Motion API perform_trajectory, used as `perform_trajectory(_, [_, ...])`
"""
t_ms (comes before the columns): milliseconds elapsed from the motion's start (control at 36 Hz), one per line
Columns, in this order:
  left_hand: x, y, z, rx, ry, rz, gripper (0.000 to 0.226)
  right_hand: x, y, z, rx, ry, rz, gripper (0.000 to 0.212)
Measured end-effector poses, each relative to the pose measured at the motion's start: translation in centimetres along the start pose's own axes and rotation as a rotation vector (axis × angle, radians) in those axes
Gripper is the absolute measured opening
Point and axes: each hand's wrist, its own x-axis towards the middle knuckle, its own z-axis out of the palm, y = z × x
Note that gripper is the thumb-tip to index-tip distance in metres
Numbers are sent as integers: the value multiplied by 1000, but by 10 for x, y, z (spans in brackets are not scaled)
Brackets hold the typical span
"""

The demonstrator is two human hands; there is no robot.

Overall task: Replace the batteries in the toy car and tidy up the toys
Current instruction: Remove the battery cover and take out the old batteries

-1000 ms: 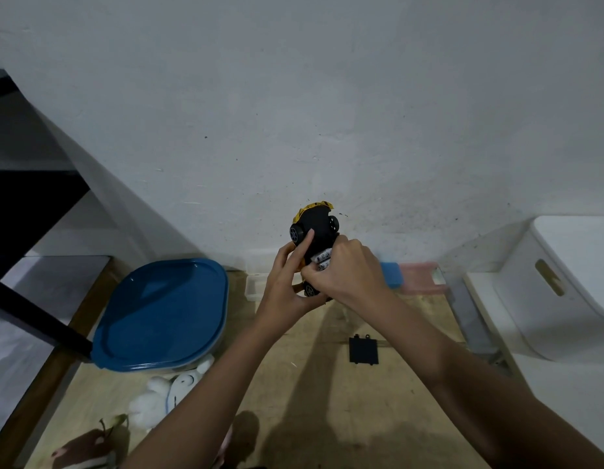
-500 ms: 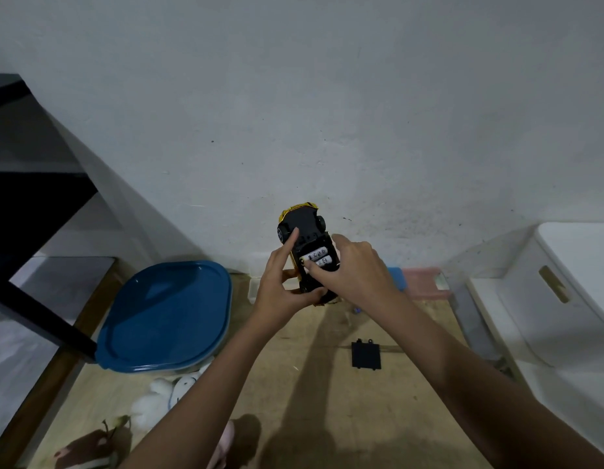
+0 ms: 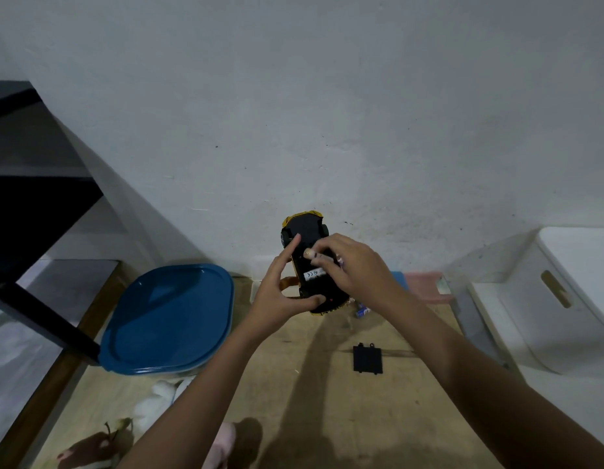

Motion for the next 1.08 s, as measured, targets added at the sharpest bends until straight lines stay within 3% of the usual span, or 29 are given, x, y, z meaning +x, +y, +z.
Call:
perform_trajectory(139, [3,4,-5,-28,36,15,96,5,-5,-18,379,181,150,8])
perform_trajectory(222, [4,4,-5,-38,50,27,97,6,-8,-27,553,251,233,19])
perform_trajectory(306, [4,4,-3,-43,71,34,97,7,-7,-30,629,277,296,29])
perform_trajectory(444, [1,6,1,-59,109,14,98,7,-6,-29,695,310,419,20])
perform_trajectory(639, [-1,9,3,-53,184,33,99,3,-4,-20,736,304,519,25])
perform_trajectory(750, [0,14,3,-50,213,40,95,1,-1,-15,656,260,560,25])
perform_trajectory(944, [1,14,1,-54,182,66,95,2,4,-15,719,128,747,24])
perform_trajectory(1083, [3,15,-1,-53,110,89,94,-5,2,-15,653,-73,670,25])
